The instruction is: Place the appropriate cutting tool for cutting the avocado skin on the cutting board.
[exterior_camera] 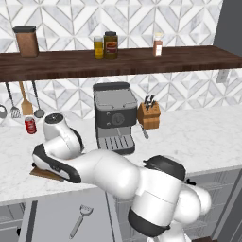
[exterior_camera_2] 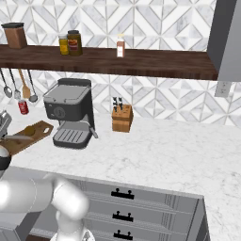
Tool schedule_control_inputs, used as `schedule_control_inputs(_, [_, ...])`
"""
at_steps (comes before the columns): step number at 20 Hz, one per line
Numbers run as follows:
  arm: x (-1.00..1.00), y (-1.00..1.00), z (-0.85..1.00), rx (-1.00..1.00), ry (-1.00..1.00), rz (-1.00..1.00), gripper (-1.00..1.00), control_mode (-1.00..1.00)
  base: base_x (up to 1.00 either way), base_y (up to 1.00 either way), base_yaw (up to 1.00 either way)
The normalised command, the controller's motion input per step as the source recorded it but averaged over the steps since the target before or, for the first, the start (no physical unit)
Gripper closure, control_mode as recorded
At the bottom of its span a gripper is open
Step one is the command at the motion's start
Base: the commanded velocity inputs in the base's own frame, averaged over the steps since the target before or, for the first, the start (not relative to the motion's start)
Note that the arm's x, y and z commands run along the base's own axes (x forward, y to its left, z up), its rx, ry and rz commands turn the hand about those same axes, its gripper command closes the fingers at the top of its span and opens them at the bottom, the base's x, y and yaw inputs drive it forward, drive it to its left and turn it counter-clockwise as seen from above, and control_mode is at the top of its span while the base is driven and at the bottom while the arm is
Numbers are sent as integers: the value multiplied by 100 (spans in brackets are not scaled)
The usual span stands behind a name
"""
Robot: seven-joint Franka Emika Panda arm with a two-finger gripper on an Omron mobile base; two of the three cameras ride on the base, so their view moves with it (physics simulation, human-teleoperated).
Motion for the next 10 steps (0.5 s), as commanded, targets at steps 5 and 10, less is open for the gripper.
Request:
schedule_control_inputs(5, [29,6,-45,-1,0,0,100,-100,0,0,0])
schedule_control_inputs(10, [24,8,-40,-2,0,0,100,-100,0,0,0])
